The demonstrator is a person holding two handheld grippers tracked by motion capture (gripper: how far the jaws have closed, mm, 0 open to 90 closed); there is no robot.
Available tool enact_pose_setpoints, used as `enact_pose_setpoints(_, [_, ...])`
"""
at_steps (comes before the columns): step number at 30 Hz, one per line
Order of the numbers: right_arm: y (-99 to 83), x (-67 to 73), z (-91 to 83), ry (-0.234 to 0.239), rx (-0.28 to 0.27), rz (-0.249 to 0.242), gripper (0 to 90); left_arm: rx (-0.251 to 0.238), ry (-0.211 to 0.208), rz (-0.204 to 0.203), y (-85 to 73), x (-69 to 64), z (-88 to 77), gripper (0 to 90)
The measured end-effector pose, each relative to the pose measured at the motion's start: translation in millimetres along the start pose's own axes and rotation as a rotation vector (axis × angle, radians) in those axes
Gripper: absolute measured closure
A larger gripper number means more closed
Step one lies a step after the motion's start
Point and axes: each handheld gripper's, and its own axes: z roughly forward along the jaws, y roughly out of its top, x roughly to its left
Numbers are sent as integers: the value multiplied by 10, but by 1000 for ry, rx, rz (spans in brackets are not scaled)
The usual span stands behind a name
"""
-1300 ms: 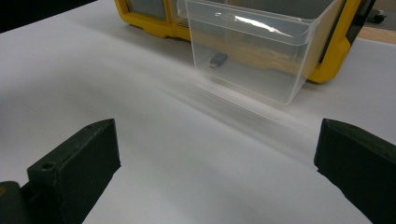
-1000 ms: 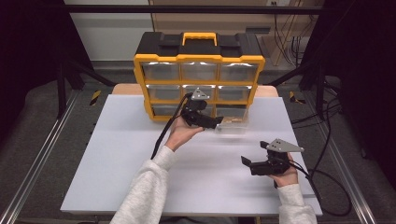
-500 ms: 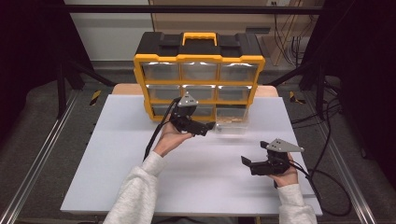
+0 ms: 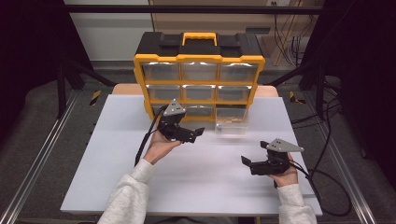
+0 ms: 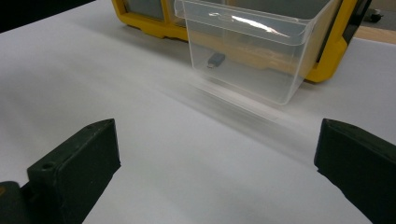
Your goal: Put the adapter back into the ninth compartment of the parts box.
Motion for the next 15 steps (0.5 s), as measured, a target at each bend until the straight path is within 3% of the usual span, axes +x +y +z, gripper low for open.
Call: enact_pose_setpoints(15, [6,-9,2,-10,4,8,6,3,15,-17,-355,76,-164,24])
